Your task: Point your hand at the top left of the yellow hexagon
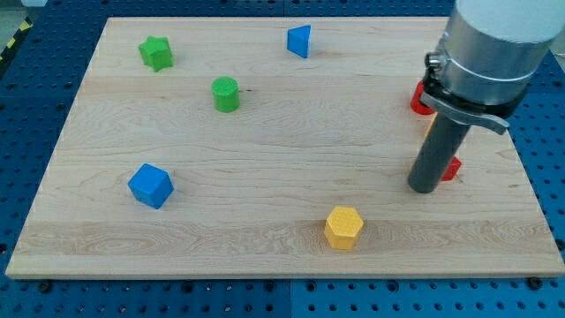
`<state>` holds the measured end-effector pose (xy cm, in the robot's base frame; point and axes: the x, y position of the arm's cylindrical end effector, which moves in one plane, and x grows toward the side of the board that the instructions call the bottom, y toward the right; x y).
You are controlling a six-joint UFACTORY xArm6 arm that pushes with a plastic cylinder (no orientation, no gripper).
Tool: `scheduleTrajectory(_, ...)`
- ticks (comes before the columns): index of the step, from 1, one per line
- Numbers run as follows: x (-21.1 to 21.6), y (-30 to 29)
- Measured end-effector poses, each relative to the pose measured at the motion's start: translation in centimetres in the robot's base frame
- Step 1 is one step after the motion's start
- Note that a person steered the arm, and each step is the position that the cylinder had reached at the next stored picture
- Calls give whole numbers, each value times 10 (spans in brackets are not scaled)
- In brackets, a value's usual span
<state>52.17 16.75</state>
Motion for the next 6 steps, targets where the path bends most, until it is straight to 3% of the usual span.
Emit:
scheduleTrajectory(3,-20,31)
scheduleTrajectory(4,-20,-28)
scheduleTrajectory(5,-19,-126)
scheduleTrajectory(6,14,-179)
